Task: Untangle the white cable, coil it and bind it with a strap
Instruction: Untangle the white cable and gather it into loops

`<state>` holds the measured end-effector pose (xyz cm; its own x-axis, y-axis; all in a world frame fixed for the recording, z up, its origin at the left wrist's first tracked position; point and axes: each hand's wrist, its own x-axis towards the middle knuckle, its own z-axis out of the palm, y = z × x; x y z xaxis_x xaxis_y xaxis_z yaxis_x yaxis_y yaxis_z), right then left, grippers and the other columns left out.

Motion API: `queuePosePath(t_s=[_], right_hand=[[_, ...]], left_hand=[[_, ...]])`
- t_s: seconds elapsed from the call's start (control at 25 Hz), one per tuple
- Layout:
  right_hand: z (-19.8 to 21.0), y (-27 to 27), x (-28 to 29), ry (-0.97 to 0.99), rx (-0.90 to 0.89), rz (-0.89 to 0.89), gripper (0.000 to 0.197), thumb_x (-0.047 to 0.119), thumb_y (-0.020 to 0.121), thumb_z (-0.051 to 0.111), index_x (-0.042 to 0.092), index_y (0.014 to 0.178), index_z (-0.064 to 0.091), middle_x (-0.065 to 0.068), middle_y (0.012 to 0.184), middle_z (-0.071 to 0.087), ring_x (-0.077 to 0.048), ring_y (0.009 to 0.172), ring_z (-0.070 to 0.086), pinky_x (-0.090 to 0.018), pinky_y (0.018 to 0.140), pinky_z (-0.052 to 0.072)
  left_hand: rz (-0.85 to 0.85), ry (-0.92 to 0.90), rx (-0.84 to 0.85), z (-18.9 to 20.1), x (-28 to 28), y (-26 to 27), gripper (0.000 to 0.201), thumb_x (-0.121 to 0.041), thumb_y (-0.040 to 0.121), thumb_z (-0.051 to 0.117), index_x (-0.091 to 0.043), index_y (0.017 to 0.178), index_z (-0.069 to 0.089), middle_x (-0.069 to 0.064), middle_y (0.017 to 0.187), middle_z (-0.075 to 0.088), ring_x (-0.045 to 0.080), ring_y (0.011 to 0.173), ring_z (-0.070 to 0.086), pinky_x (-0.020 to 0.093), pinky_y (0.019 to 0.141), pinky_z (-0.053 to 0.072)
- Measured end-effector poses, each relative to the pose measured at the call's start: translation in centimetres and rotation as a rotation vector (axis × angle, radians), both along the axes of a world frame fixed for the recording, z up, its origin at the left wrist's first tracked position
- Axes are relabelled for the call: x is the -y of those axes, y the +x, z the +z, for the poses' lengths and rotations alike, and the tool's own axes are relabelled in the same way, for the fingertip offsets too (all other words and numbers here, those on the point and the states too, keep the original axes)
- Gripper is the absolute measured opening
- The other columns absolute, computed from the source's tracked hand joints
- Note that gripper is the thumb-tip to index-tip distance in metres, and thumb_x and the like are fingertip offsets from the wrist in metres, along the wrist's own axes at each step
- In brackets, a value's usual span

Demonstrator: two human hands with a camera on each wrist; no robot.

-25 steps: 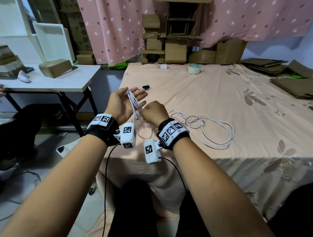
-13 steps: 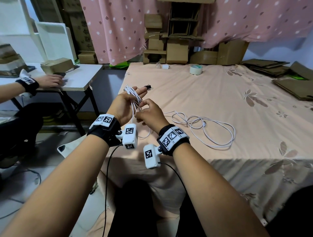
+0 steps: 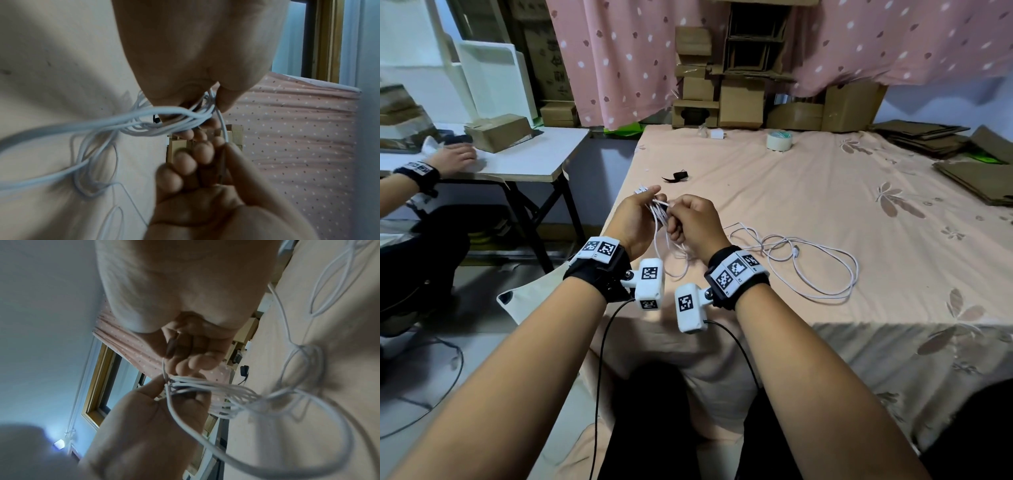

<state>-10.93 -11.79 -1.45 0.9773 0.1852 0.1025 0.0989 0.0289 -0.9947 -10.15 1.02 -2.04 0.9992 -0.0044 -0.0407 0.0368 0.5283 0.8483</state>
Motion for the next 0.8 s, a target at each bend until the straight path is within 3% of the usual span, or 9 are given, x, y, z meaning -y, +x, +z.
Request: queuePosePath(t_s=[0.16, 0.24, 0.36, 0.48, 0.6, 0.8], right_hand=[[2.2, 0.6, 0.5, 0.012, 0.072, -0.132, 0.023, 0.008, 0.097, 0.053, 0.011, 0.075, 0.059, -0.006, 0.053, 0.055, -0.016, 0.038, 0.045, -0.02, 0.037, 0.033], [3.4, 1.4, 0.9, 0.054, 0.078, -0.177, 0.019, 0.01, 0.098, 0.052, 0.01, 0.08, 0.058, -0.007, 0.057, 0.059, -0.017, 0.04, 0.049, -0.022, 0.039, 0.035], [4.8, 2.6, 1.6, 0.202, 0.025, -0.22, 0.021, 0.015, 0.104, 0.048, 0.009, 0.085, 0.056, -0.009, 0.066, 0.064, -0.017, 0.045, 0.055, -0.025, 0.042, 0.04], [6.6, 3.2, 2.7, 0.366, 0.013, -0.231, 0.023, 0.017, 0.107, 0.043, 0.009, 0.09, 0.055, -0.013, 0.079, 0.069, -0.019, 0.058, 0.067, -0.023, 0.044, 0.045], [8.4, 4.0, 3.7, 0.504, 0.022, -0.249, 0.025, 0.017, 0.109, 0.041, 0.008, 0.092, 0.057, -0.016, 0.089, 0.073, -0.023, 0.075, 0.074, -0.025, 0.048, 0.052], [10.5, 4.9, 4.4, 0.525, 0.093, -0.252, 0.02, 0.016, 0.109, 0.04, 0.007, 0.101, 0.056, -0.015, 0.095, 0.074, -0.022, 0.082, 0.074, -0.026, 0.051, 0.054]], left_hand=[[-0.033, 0.116, 0.022, 0.0, 0.7, -0.9, 0.026, -0.032, 0.107, 0.042, -0.008, 0.108, 0.053, 0.004, 0.069, 0.059, 0.017, 0.051, 0.053, 0.025, 0.053, 0.042], [-0.055, 0.25, 0.014, 0.3, 0.9, -1.5, 0.022, -0.03, 0.104, 0.052, -0.01, 0.1, 0.059, -0.002, 0.058, 0.046, 0.011, 0.043, 0.037, 0.019, 0.043, 0.03], [-0.112, 0.413, 0.001, 0.6, 1.0, -1.8, 0.025, -0.018, 0.1, 0.057, -0.015, 0.076, 0.053, -0.007, 0.052, 0.024, 0.009, 0.045, 0.018, 0.022, 0.045, 0.014], [-0.127, 0.47, 0.008, 0.3, 1.1, -1.7, 0.036, -0.022, 0.099, 0.058, -0.022, 0.068, 0.041, -0.006, 0.058, 0.02, 0.012, 0.049, 0.016, 0.023, 0.044, 0.016], [-0.133, 0.498, 0.006, -0.4, 1.1, -2.0, 0.034, -0.022, 0.094, 0.062, -0.022, 0.065, 0.043, -0.007, 0.054, 0.02, 0.012, 0.048, 0.015, 0.026, 0.048, 0.014], [-0.047, 0.615, 0.045, -1.0, 1.0, -1.7, 0.047, -0.022, 0.084, 0.069, -0.019, 0.053, 0.035, -0.003, 0.047, 0.027, 0.015, 0.041, 0.022, 0.025, 0.047, 0.019]])
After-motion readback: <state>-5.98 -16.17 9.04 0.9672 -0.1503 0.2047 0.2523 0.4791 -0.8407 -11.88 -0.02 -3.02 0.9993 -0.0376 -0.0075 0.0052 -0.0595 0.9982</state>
